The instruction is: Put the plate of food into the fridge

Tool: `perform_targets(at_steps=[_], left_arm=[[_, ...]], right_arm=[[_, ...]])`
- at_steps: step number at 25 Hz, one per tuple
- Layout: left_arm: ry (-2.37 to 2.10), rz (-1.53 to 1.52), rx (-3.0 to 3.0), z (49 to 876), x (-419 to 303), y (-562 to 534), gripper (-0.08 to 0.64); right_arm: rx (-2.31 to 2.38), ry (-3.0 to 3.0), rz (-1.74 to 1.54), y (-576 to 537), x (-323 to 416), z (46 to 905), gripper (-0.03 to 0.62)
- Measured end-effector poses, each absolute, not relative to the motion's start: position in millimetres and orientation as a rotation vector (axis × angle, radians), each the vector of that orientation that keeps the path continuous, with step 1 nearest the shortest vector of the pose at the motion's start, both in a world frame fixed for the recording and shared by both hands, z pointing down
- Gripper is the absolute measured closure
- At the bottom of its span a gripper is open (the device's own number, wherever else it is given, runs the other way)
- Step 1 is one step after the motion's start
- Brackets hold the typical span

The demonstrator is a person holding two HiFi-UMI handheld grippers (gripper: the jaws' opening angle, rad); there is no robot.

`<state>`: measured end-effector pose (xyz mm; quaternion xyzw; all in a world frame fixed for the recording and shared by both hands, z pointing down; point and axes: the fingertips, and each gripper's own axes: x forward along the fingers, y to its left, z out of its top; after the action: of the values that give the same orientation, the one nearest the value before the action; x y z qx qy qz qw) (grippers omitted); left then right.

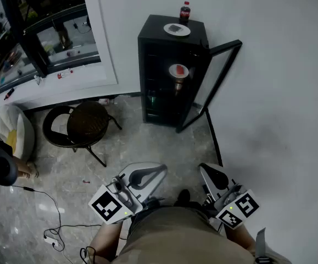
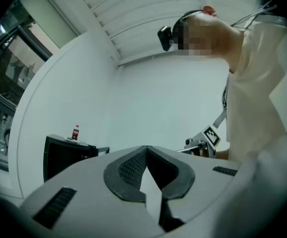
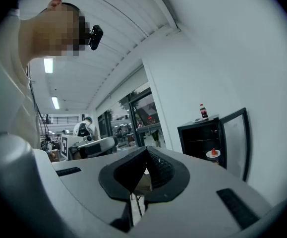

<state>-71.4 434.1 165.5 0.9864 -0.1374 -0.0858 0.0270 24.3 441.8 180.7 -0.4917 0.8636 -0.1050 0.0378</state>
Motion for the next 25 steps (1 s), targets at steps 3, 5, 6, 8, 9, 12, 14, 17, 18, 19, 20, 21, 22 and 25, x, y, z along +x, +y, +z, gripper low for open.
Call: perform_targets(at_steps=[3, 5, 6, 8, 9, 12, 14, 17, 18, 19, 20, 21, 22, 25], left_arm=[[-0.470, -0.193, 3.039, 177, -73, 435, 0.549], [-0.485, -0.192, 3.029, 178, -73, 437, 0.549], [-0.488, -0.198, 3.025, 177, -73, 437, 0.549], [-0.494, -0.196, 3.024, 176, -71, 438, 0.549], [-0.499, -0.184, 3.026, 176, -70, 437, 0.549], [-0.519, -0.160, 3.037, 175, -63, 434, 0.549], [-0.522, -0.156, 3.039, 172, -56, 433, 0.549], [-0.520, -0.132, 3.034, 171, -43, 432, 0.549], [-0.519, -0.131, 3.032, 171, -38, 430, 0.549], [-0.517, -0.143, 3.032, 168, -32, 429, 0.549], [-0.512, -0.164, 3.035, 165, -27, 427, 0.549], [-0.508, -0.174, 3.039, 163, -21, 426, 0.549], [-0.508, -0.151, 3.050, 163, -14, 425, 0.549], [-0.546, 0.015, 3.146, 170, 8, 424, 0.549]], right_arm=[[-1.510, 2.649, -0.321, 448, 22, 182, 0.572], [-1.518, 2.647, -0.323, 450, 25, 183, 0.572], [-1.520, 2.646, -0.325, 450, 27, 182, 0.572], [-1.524, 2.650, -0.319, 450, 29, 181, 0.572], [-1.527, 2.655, -0.302, 451, 29, 181, 0.572], [-1.540, 2.669, -0.212, 452, 31, 177, 0.572], [-1.558, 2.690, -0.154, 451, 34, 176, 0.571], [-1.572, 2.735, -0.088, 451, 40, 176, 0.572], [-1.571, 2.751, -0.068, 451, 43, 176, 0.572], [-1.569, 2.765, -0.051, 449, 47, 175, 0.571], [-1.567, 2.774, -0.042, 448, 51, 175, 0.572], [-1.561, 2.780, -0.045, 447, 56, 174, 0.572], [-1.549, 2.781, -0.054, 446, 62, 174, 0.572], [-1.494, 2.757, -0.093, 439, 82, 172, 0.572]])
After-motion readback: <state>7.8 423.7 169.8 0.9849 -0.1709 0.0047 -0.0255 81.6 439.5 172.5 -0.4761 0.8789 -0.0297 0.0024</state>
